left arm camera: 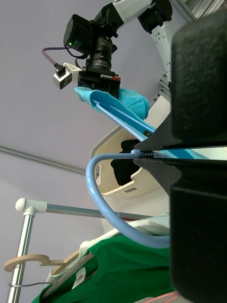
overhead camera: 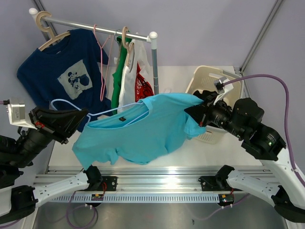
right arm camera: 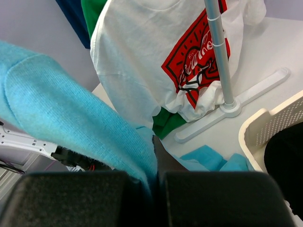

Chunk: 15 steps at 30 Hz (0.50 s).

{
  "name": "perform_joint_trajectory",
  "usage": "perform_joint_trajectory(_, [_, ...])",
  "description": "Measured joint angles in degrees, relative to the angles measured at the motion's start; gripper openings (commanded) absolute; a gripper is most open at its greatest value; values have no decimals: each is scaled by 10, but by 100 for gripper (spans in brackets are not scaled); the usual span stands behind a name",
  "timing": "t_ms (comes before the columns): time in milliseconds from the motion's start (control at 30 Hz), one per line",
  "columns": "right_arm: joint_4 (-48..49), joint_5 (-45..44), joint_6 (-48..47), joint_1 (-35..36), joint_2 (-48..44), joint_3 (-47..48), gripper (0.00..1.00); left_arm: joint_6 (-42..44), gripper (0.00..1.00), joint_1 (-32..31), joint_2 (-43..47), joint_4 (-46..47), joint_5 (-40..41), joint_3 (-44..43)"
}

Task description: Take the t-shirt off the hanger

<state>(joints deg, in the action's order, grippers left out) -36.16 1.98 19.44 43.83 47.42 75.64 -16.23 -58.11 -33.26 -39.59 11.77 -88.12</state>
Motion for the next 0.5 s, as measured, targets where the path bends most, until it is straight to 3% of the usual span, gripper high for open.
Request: perform_joint_trajectory(500, [5, -4, 27, 0, 14, 9, 0, 2, 0, 0, 52, -15, 9, 0])
